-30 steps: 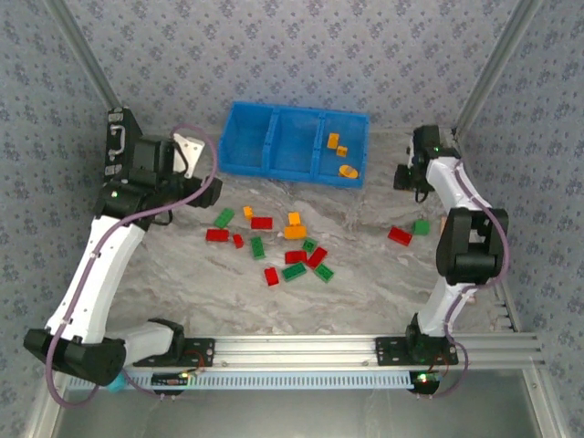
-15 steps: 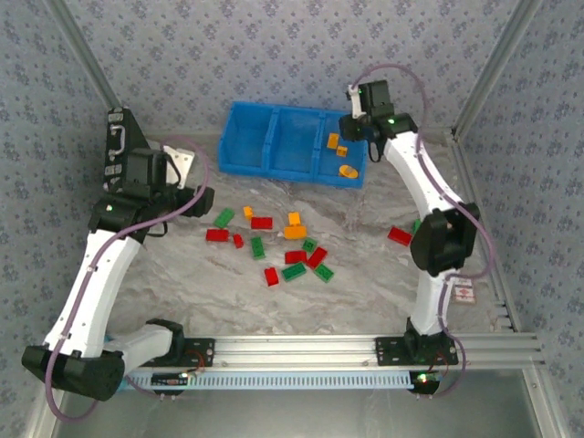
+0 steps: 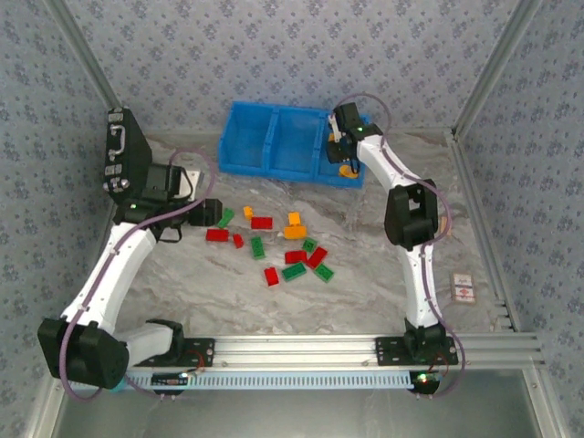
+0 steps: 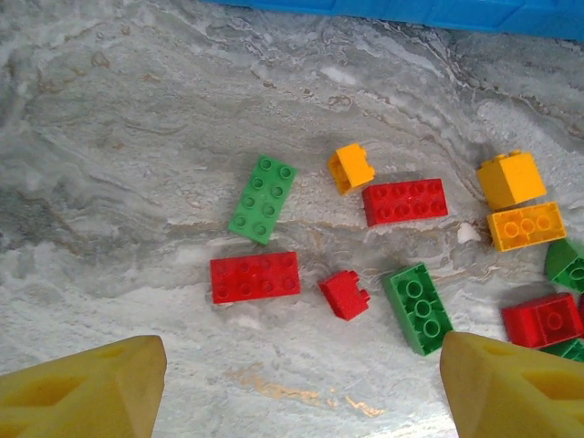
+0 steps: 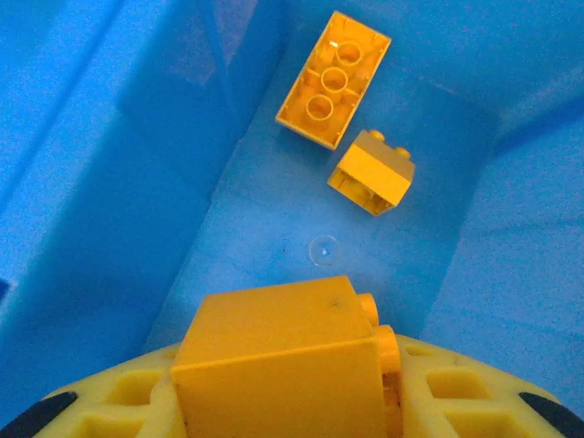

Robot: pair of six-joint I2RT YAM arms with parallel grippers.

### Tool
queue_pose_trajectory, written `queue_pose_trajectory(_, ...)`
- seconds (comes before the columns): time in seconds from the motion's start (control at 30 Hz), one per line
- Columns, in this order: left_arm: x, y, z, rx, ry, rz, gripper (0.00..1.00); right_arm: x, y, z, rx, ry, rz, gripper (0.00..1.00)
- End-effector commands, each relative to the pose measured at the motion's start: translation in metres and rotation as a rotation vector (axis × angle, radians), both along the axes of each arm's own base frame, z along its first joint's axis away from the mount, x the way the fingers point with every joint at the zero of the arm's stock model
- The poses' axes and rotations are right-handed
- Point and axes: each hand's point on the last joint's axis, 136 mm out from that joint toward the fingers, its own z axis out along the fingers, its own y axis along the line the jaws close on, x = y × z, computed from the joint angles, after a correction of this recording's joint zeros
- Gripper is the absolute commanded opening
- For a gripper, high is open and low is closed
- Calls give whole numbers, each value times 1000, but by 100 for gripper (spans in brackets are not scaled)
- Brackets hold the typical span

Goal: Sort the legos into containers by color
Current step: Place the lego in the container, then pick up the lego from the center of the table.

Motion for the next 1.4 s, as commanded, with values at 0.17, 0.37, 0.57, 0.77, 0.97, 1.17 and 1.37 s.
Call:
queue_pose_trajectory(0.17, 21, -10, -20, -125, 44, 94, 79, 3, 0, 8, 0, -2, 19, 56)
queue_pose_trajectory(0.37, 35, -12, -44, -171, 110, 187, 75, -3, 2, 42, 22, -39, 40, 65)
queue_pose_trajectory(0.57, 56, -34, -66, -185, 154, 220, 70, -16, 17, 93, 89, -117, 94, 66)
queue_pose_trajectory(0.77, 75, -74, -95, -172, 220, 198, 69, -47, 22, 138, 123, -177, 126, 67)
queue_pose_trajectory(0.97, 89, -90, -124, -167, 261, 220, 65, -95, 12, 138, 183, -198, 62, 69)
queue_pose_trajectory(1.17, 95, -98, -139, -134, 284, 215, 63, -150, -25, 134, 90, -286, 1, 69)
queue_pose_trajectory(1.37, 102, -100, -158, -106, 308, 219, 55, -202, -50, 136, 109, -297, -48, 69)
